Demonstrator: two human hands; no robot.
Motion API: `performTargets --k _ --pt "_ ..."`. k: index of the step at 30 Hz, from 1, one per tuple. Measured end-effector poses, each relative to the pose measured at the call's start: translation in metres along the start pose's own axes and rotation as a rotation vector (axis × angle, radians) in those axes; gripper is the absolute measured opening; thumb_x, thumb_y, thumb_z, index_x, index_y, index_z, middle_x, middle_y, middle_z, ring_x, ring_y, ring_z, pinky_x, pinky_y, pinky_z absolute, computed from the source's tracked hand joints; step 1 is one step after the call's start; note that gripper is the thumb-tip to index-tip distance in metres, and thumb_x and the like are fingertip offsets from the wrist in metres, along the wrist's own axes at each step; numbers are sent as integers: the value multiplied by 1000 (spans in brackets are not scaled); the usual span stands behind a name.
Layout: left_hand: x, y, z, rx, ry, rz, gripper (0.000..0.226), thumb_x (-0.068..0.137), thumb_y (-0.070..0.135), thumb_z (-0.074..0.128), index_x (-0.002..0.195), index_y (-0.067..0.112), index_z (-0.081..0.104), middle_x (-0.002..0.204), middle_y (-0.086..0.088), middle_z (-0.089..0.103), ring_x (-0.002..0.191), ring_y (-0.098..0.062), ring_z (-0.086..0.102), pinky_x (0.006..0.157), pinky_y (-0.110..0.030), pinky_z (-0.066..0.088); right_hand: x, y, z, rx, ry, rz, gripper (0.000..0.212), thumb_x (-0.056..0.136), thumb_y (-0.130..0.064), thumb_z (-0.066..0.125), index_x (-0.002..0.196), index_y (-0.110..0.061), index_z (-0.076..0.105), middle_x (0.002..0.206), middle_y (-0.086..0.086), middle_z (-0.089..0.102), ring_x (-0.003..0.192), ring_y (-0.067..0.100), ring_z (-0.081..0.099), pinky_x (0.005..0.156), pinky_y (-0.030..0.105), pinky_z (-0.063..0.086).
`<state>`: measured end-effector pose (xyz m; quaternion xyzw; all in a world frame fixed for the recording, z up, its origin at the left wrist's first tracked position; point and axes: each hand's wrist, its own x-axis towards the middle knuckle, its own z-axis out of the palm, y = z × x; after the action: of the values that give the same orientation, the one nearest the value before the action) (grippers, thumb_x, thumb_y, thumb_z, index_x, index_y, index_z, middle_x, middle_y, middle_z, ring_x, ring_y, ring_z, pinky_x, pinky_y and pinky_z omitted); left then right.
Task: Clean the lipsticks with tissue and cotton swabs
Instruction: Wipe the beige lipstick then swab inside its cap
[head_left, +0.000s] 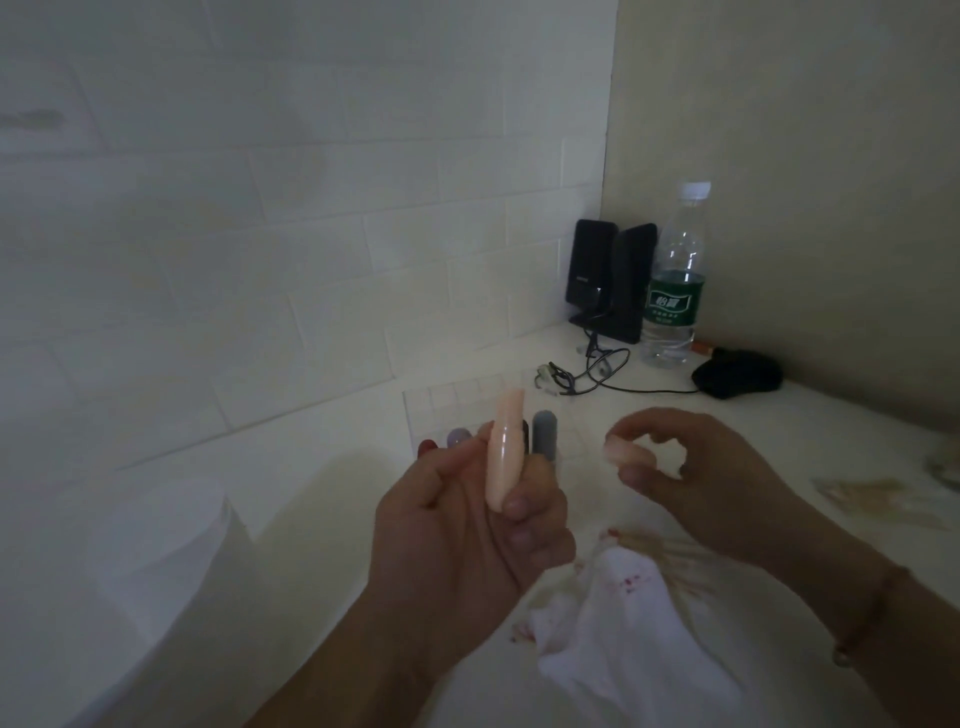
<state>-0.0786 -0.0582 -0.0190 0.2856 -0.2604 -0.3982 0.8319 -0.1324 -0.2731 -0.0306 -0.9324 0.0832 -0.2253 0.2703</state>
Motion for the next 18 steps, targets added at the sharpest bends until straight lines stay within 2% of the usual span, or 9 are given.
performTargets --k 2,4,7,11,13,15,17,18 --pt "-1 1 2 -70 13 -6 30 94 28 28 98 7 49 71 -5 41 63 -17 23 62 -32 26 0 4 4 -83 -16 -26 26 78 -30 74 96 -46 63 98 -21 56 97 9 49 82 29 39" --pt "0 1 1 -132 -18 -17 24 94 30 30 99 9 43 70 -5 42 63 -17 24 62 -32 28 -1 3 3 -140 -34 8 27 79 -33 73 97 -48 61 91 -25 53 92 8 48 80 29 38" --pt "0 0 -3 -176 -38 -31 23 94 30 32 98 10 43 70 -5 43 62 -17 28 62 -32 30 -3 0 3 -297 -58 31 26 82 -41 67 106 -49 58 90 -32 51 92 4 42 84 30 36" --pt "1 -1 -3 -166 -47 -37 14 93 24 37 94 11 42 72 -6 45 65 -19 37 65 -33 33 -5 -1 5 -329 -74 25 26 85 -42 64 111 -44 59 93 -27 52 93 5 40 83 29 35" --pt "1 -3 -3 -140 1 -32 16 94 21 37 91 9 47 75 -7 48 68 -20 41 67 -33 35 -5 -1 4 -394 -72 40 31 84 -46 62 114 -44 58 103 -24 54 99 6 41 87 28 36" --pt "2 -5 -4 -83 65 -2 24 94 21 40 90 7 59 83 -8 54 74 -22 48 72 -35 37 -6 -8 2 -380 83 -9 32 82 -52 61 112 -42 59 108 -23 57 99 4 45 86 25 38" --pt "4 -7 -7 -7 108 46 29 91 24 45 92 10 70 103 -10 63 93 -26 56 81 -38 37 -13 -31 -3 -105 310 -83 25 80 -56 55 98 -38 63 87 -25 61 80 0 52 71 12 38" --pt "5 -8 -7 37 119 60 32 90 27 46 97 11 72 118 -11 64 108 -29 55 88 -39 36 -19 -47 -4 77 367 -112 26 80 -57 52 89 -35 63 76 -23 62 73 1 55 63 8 37"
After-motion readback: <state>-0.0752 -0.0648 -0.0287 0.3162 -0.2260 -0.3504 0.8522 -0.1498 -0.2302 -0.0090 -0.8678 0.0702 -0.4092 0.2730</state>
